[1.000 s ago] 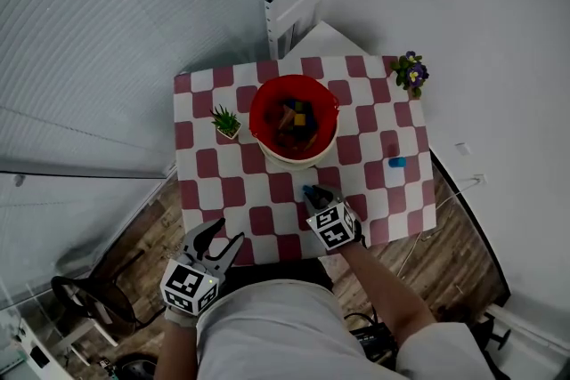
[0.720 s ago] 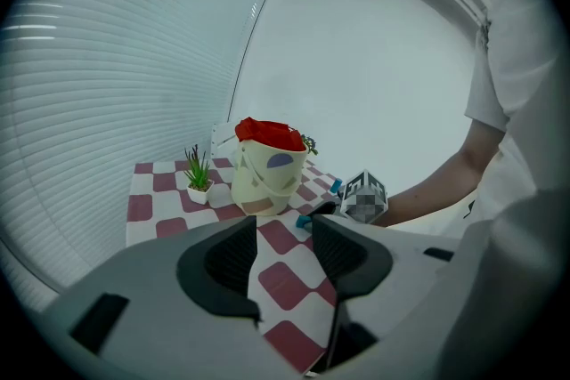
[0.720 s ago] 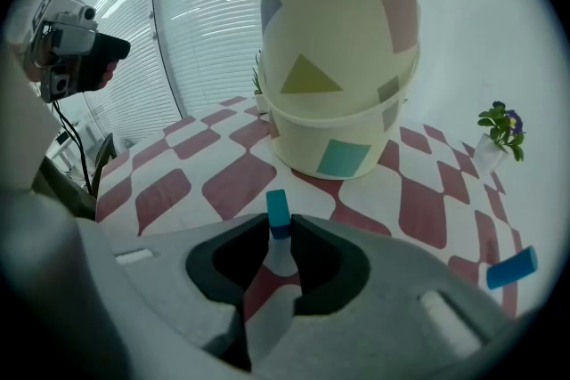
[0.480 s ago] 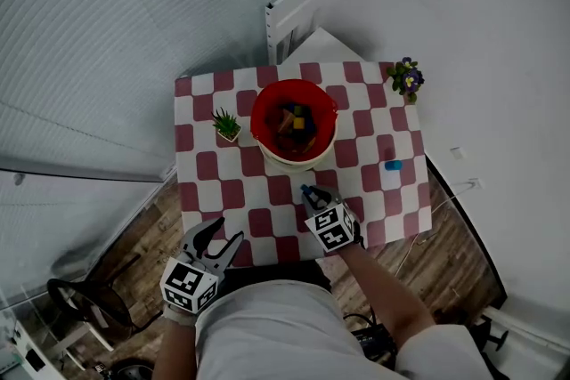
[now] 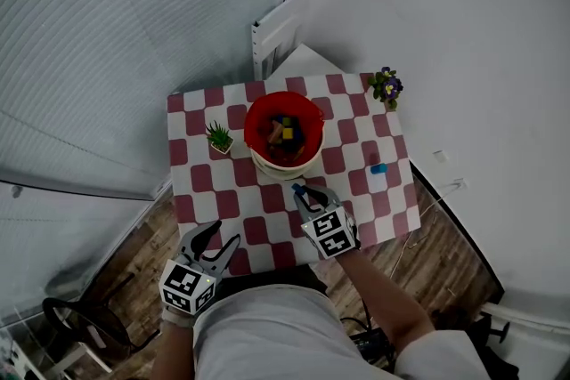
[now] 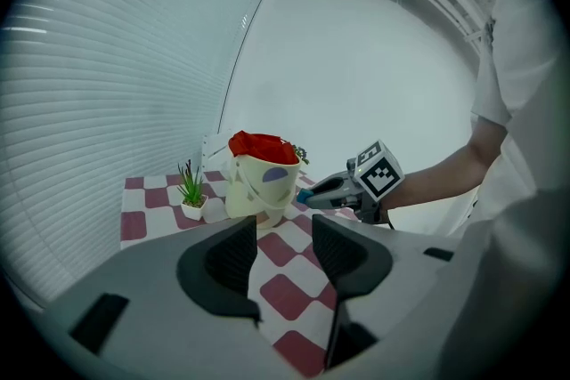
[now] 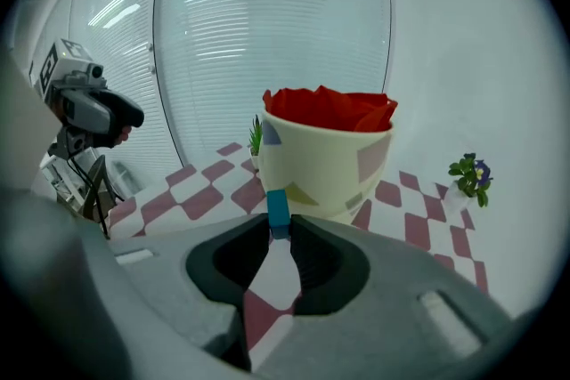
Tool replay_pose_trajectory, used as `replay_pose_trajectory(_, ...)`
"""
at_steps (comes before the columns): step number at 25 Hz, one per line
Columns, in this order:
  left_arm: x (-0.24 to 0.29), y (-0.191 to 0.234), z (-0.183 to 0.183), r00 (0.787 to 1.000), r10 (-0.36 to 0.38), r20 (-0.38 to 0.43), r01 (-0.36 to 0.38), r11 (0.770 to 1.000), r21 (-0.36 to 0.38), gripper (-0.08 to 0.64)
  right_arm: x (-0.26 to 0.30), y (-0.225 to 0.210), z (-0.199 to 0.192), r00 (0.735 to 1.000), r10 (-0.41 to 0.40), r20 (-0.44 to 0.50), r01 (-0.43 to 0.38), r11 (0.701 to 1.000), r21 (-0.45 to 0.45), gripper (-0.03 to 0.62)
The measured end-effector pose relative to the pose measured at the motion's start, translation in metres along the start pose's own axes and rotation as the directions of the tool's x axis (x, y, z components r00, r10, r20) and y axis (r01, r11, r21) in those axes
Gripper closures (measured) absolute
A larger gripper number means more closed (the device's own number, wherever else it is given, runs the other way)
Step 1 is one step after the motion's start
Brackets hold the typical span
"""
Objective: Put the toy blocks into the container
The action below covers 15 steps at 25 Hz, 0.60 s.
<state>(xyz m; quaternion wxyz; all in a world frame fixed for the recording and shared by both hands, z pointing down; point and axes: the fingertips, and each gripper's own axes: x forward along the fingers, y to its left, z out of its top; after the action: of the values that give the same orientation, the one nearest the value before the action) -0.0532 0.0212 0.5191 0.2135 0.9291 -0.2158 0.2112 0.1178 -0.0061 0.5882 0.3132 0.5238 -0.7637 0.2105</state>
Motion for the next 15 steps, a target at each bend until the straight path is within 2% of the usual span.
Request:
replay_pose_trajectory(4, -0.001, 0.000, 0.003, 1.000, -0.018, 0.011, 0.018, 1.000, 0.014, 0.379, -0.015, 0.001, 0.025, 0.999, -0.021, 0.029, 0.021, 1.000, 0.005, 0.511)
replay_pose_trajectory(15, -0.007, 0.003, 0.006, 0.999, -0.031, 0.023, 0.031, 0.999, 0.015, 0.379, -0.035, -0.003, 0.085, 0.994, -0.046, 0.098, 0.052, 0.997, -0.060, 0.512)
